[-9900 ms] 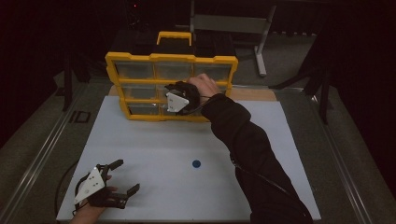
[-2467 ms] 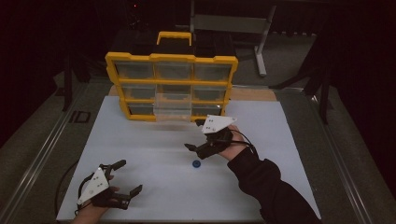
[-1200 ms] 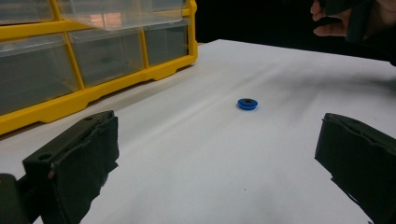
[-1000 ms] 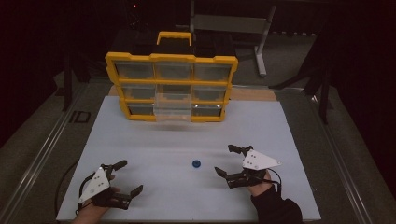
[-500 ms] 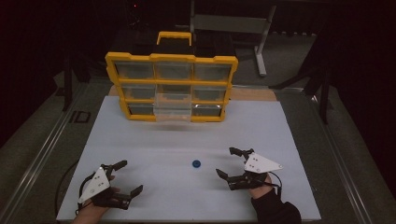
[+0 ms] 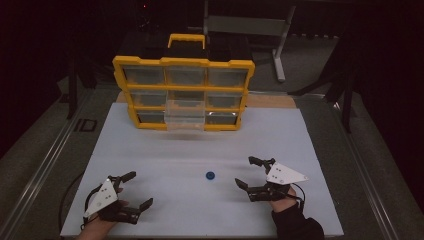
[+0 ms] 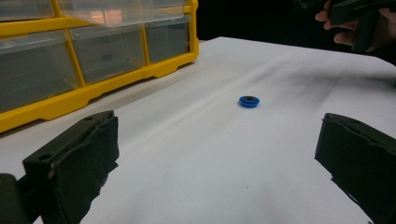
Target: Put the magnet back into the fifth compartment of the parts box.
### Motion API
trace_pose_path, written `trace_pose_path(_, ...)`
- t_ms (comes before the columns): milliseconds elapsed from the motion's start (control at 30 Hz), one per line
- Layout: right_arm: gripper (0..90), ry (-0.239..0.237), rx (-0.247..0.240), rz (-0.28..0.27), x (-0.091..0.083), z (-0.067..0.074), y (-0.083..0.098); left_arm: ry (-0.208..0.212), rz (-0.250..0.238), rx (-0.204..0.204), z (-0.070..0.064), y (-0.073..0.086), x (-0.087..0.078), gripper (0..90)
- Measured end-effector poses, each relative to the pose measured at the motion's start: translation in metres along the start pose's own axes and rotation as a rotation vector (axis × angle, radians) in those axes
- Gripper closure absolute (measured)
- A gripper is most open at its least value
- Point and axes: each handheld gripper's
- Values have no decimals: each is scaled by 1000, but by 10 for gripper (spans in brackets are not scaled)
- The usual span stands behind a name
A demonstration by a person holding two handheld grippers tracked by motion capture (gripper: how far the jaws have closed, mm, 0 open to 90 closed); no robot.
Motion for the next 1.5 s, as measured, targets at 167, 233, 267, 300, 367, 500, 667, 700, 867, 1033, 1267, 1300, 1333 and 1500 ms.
trace_pose_path(167, 139, 5, -11, 1, 0, 2, 1, 5, 8, -9, 1, 0, 0, 0)
trace_pose_path(233, 133, -2, 14, -3, -1, 2, 1, 10, 6, -17, 1, 0, 0, 0)
trace_pose_path(267, 132, 0, 19, -3, -2, 2, 1, 14, 7, -20, 2, -1, 0, 0)
trace_pose_path(300, 132, -1, 24, -4, -2, 2, 1, 15, 6, -22, 2, -1, 0, 0)
trace_pose_path(367, 129, -2, 23, -4, -3, 3, 1, 19, 2, -27, 2, -3, -1, 0)
trace_pose_path(500, 128, -4, 23, -6, -5, 4, 0, 24, -9, -54, 3, -9, -1, 0)
trace_pose_path(667, 128, -3, 10, -13, -7, 6, -2, 48, 4, -37, 2, -20, 1, 0)
trace_pose_path(700, 128, -1, 11, -13, -8, 6, -3, 61, 1, -37, 2, -24, 2, 0)
trace_pose_path(867, 130, 10, 9, -21, -10, 5, -4, 87, 4, -22, 5, -41, 3, 0)
trace_pose_path(1033, 129, 9, 17, -31, -12, 4, -5, 90, 12, -17, 6, -57, 7, 0)
trace_pose_path(1267, 130, 3, 15, -36, -13, 4, -6, 151, 33, -19, 6, -84, 15, 0)
trace_pose_path(1300, 130, 9, 12, -37, -13, 4, -7, 167, 38, -22, 6, -88, 16, 0)
trace_pose_path(1333, 130, 7, 11, -37, -13, 4, -7, 177, 39, -21, 6, -90, 17, 0)
trace_pose_path(1500, 129, 8, 18, -44, -14, 3, -7, 231, 27, -5, 6, -107, 28, 0)
Point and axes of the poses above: each handheld gripper's, and its own axes: x roughly forward along the jaws, y roughly out of its underside, z roughly to its left, and after that the axes turned 3 degrees about -z, right-handed
